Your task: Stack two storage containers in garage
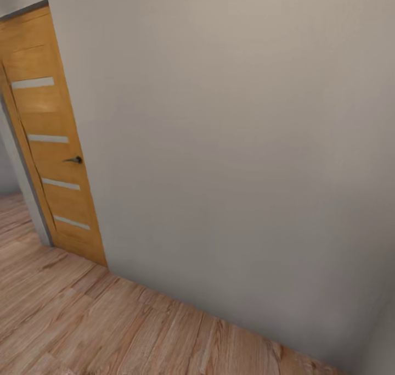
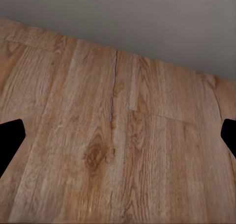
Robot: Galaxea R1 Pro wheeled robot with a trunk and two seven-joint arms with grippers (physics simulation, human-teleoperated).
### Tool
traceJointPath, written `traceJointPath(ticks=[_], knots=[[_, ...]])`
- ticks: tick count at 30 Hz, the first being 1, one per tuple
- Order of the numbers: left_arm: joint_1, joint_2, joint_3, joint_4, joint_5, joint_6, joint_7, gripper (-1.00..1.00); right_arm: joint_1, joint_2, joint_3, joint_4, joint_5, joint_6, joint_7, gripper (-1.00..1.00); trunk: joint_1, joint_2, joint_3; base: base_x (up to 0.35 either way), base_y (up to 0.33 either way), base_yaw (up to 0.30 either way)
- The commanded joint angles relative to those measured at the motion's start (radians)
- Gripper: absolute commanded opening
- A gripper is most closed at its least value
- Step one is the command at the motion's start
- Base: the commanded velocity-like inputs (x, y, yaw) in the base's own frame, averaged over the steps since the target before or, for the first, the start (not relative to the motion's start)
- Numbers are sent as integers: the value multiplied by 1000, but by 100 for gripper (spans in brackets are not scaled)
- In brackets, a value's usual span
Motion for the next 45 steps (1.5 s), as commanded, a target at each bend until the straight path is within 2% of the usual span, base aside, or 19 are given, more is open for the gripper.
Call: traceJointPath(ticks=[1,13,21,31,45], knots=[[-1,0,3,1,9,3,-10,100,0,0,-1,-1,0,0,3,100,0,-1,-1,0,0,254],[-1,0,3,2,9,3,-10,100,0,0,-1,-1,0,0,3,100,0,-1,-1,14,1,244],[-1,0,3,1,9,3,-10,100,0,0,-1,-1,0,0,3,100,0,-1,-1,279,83,51],[-1,0,3,1,9,3,-10,100,0,0,-1,-1,0,0,1,100,0,-1,-1,283,91,204],[-1,0,3,2,9,3,-10,100,0,0,-1,-1,0,0,1,100,0,-1,-1,20,6,250]])
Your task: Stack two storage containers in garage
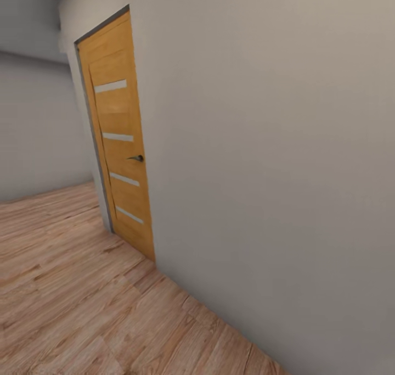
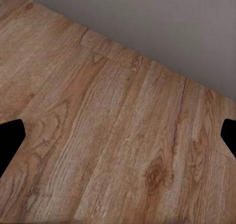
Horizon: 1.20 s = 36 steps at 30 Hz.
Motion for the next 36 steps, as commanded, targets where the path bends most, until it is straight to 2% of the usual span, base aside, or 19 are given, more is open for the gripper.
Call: traceJointPath(ticks=[1,22,36], knots=[[-1,0,3,1,9,3,-10,100,0,0,-1,-1,0,0,2,100,0,-1,-1,1,0,251],[-1,0,3,1,9,3,-10,100,0,0,-1,-1,0,0,2,100,0,-1,-1,0,0,251],[-1,0,3,1,9,3,-10,100,0,-1,-1,-1,0,1,4,100,0,-1,-1,0,0,36]])
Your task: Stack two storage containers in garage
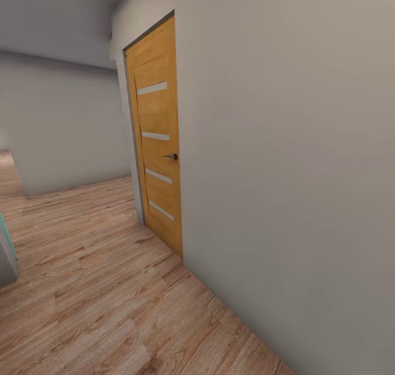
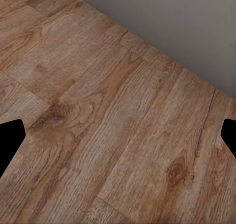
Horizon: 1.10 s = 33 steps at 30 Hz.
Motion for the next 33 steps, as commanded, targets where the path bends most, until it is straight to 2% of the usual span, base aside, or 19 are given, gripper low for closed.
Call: traceJointPath(ticks=[1,11,33], knots=[[-1,0,3,1,9,3,-10,100,0,0,-1,0,0,0,3,100,0,-1,-1,0,0,2],[-1,0,3,1,9,3,-10,100,0,-1,-1,0,0,-1,3,100,0,-1,-3,0,0,67],[-1,0,3,1,9,3,-10,100,0,0,-1,0,0,-1,3,100,0,-1,-15,0,0,249]])
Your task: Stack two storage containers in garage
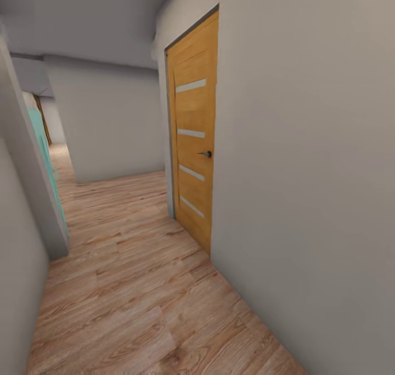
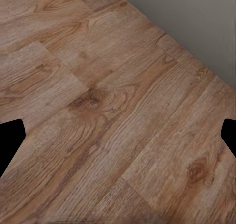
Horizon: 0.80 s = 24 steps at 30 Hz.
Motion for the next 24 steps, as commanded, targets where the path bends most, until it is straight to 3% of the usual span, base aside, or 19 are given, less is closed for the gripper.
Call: traceJointPath(ticks=[1,24], knots=[[-1,0,3,1,9,3,-10,100,0,0,-1,-1,0,0,3,100,0,-1,-2,0,0,264],[-1,0,3,2,9,3,-10,100,0,0,-1,-1,0,0,3,100,0,-1,-16,0,0,264]])
